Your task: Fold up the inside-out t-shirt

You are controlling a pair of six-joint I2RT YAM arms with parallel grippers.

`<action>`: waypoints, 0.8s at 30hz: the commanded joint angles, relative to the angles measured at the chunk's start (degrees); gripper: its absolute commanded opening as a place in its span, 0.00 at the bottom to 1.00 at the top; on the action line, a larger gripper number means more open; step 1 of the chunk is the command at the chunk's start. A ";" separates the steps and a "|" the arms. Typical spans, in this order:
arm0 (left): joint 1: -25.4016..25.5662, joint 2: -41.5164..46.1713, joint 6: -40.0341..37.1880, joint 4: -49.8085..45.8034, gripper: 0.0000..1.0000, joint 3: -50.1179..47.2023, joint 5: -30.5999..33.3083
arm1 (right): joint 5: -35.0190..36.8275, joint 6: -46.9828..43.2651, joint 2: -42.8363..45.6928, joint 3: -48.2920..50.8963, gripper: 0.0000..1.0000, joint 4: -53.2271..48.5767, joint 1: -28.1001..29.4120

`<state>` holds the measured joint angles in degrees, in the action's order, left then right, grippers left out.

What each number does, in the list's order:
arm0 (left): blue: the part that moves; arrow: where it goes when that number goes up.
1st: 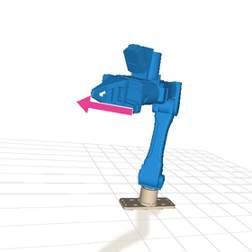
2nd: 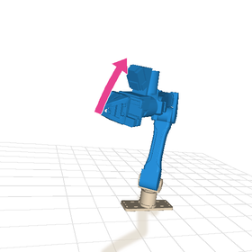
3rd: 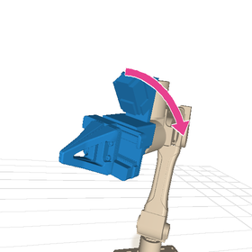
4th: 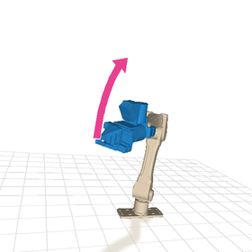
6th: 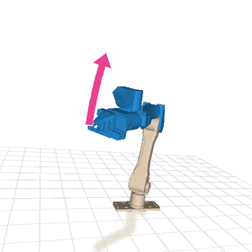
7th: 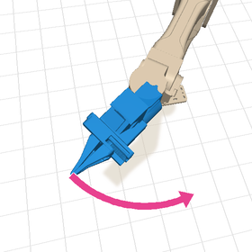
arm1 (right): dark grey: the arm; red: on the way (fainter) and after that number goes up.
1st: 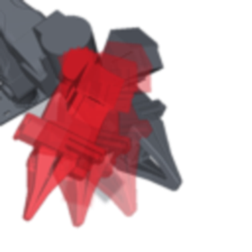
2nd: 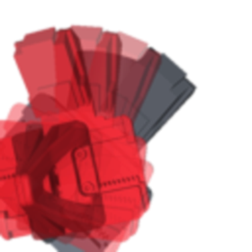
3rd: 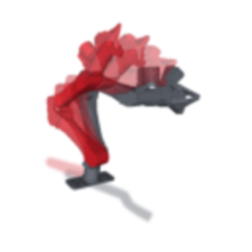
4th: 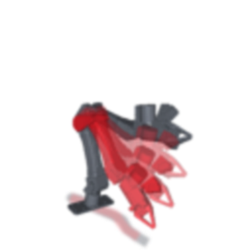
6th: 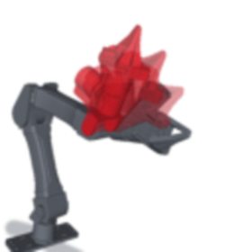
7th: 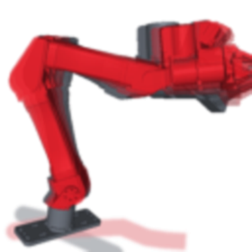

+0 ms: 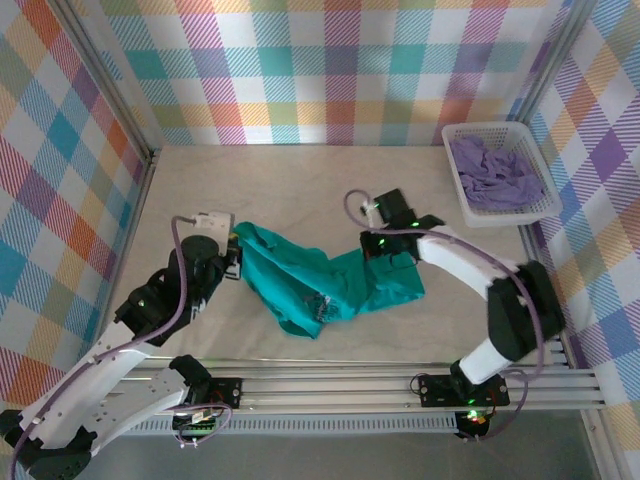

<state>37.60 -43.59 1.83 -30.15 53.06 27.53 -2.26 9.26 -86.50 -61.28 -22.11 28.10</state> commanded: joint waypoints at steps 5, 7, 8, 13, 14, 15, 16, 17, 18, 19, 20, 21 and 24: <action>-13.35 -8.84 0.72 0.59 0.00 19.74 -11.37 | -8.88 3.24 18.24 -3.93 0.00 10.53 -12.63; -17.83 -11.62 1.02 0.05 0.00 25.90 -13.67 | -10.80 3.70 19.87 -5.44 0.00 11.06 -15.24; -20.11 -12.87 1.65 -0.13 0.00 28.78 -14.65 | -11.58 3.87 20.72 -5.87 0.00 11.50 -16.22; -32.08 -15.79 5.90 -1.05 0.00 37.72 -20.05 | -13.11 3.98 25.40 -2.54 0.00 13.29 -17.46; -33.72 -15.78 6.48 -1.40 0.00 37.91 -21.12 | -13.64 4.62 26.44 -0.70 0.00 13.06 -17.47; -34.59 -15.69 6.89 -2.04 0.00 37.76 -21.40 | -14.20 5.56 27.38 1.32 0.00 12.66 -17.47; -35.20 -15.42 7.03 -2.88 0.00 36.89 -21.59 | -15.25 6.91 28.38 3.97 0.00 12.24 -17.41; -35.32 -14.93 7.25 -3.80 0.00 35.41 -21.91 | -16.11 8.49 29.48 7.32 0.00 11.54 -17.31; -35.40 -14.44 7.23 -4.62 0.00 33.34 -22.77 | -16.41 9.69 30.28 10.13 0.00 10.84 -17.10; -35.43 -14.03 7.35 -5.80 0.00 31.00 -24.59 | -16.33 11.02 31.17 13.69 0.00 9.68 -16.38; -35.39 -13.41 7.61 -6.94 0.00 27.76 -26.47 | -15.77 12.24 31.85 16.99 0.00 8.13 -15.22; -35.34 -12.88 7.75 -7.75 0.00 25.15 -27.89 | -14.68 13.57 32.15 19.59 0.00 6.90 -14.00; -35.36 -10.61 8.40 -8.42 0.00 15.67 -31.14 | -12.38 17.77 31.67 27.74 0.09 5.38 -9.76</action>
<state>2.85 -54.89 8.64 -34.41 74.37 1.80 -15.53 21.43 -54.83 -38.06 -12.93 15.73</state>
